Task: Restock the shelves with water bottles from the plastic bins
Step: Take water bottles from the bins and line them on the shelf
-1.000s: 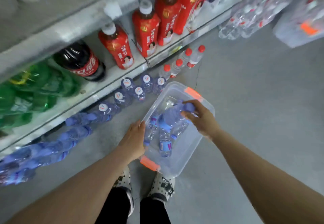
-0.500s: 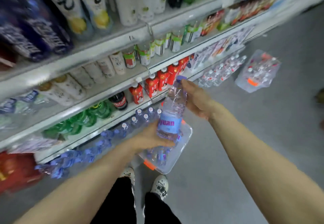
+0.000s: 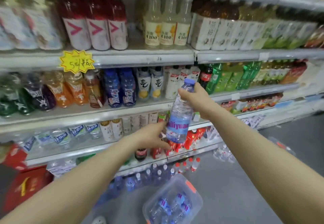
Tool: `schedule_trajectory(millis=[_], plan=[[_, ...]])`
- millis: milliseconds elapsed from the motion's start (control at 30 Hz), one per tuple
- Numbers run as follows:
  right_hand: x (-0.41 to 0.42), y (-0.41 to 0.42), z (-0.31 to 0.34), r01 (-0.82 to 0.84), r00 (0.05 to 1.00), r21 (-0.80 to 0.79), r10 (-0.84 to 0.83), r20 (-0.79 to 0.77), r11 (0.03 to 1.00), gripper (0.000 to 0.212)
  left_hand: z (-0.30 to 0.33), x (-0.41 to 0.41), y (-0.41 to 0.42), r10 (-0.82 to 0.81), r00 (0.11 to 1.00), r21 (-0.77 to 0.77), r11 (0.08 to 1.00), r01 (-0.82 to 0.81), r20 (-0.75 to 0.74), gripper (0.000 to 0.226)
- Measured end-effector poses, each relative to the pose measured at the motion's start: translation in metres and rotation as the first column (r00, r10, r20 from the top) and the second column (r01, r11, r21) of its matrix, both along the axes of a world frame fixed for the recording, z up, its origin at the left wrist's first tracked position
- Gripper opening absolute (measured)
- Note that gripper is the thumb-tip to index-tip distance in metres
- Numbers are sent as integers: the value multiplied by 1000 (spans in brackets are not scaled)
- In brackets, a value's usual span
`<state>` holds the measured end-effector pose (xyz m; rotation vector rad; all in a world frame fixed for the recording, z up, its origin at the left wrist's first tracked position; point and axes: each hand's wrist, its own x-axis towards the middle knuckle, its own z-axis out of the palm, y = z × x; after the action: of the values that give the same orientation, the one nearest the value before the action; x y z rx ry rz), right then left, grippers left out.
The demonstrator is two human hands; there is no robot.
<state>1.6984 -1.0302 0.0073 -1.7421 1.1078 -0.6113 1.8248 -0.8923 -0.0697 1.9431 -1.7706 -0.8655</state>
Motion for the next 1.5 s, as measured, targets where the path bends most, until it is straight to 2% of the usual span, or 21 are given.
schedule_trajectory(millis=[67, 133, 267, 300, 400, 467, 633, 733, 800, 867, 1067, 1167, 1233, 1300, 1400, 1500], plan=[[21, 1, 47, -85, 995, -77, 88, 35, 993, 45, 47, 37, 2, -26, 977, -57, 998, 39, 210, 65], [44, 2, 93, -148, 985, -157, 160, 67, 976, 42, 95, 76, 7, 40, 915, -150, 988, 23, 402, 54], [101, 15, 189, -239, 946, -315, 293, 135, 918, 12, 193, 153, 31, 273, 754, -391, 920, -23, 597, 43], [118, 18, 210, -246, 937, -349, 314, 154, 904, 11, 216, 170, 39, 338, 707, -451, 892, -30, 622, 43], [166, 34, 274, -247, 914, -469, 365, 179, 848, 27, 279, 217, 66, 533, 569, -603, 794, -79, 627, 44], [195, 45, 312, -280, 887, -510, 423, 186, 813, 18, 311, 249, 85, 631, 506, -681, 723, -111, 588, 46], [270, 66, 382, -252, 831, -614, 492, 258, 748, 17, 359, 323, 115, 794, 388, -776, 579, -250, 468, 61], [320, 66, 403, -199, 819, -666, 495, 291, 719, 26, 370, 368, 119, 843, 372, -767, 520, -377, 388, 73], [355, 63, 409, -196, 832, -676, 485, 269, 711, 50, 372, 394, 117, 860, 385, -745, 492, -451, 335, 79], [387, 58, 411, -212, 857, -684, 469, 213, 698, 62, 372, 414, 112, 862, 408, -725, 484, -490, 300, 82], [467, 42, 394, -193, 900, -701, 409, 153, 687, 61, 373, 458, 84, 838, 458, -648, 529, -548, 297, 76], [488, 31, 383, -159, 909, -713, 383, 165, 683, 51, 374, 471, 72, 821, 488, -597, 559, -575, 297, 62], [496, 27, 377, -153, 896, -712, 400, 192, 685, 54, 374, 476, 63, 818, 505, -574, 561, -597, 274, 57], [503, 24, 372, -151, 877, -727, 430, 213, 669, 60, 374, 480, 54, 825, 516, -561, 547, -622, 232, 67], [510, 24, 369, -125, 901, -831, 413, 133, 542, 65, 370, 486, 43, 842, 508, -573, 511, -641, 183, 91], [516, 25, 374, -93, 977, -952, 209, -31, 292, 75, 365, 491, 36, 858, 492, -592, 476, -650, 150, 99]])
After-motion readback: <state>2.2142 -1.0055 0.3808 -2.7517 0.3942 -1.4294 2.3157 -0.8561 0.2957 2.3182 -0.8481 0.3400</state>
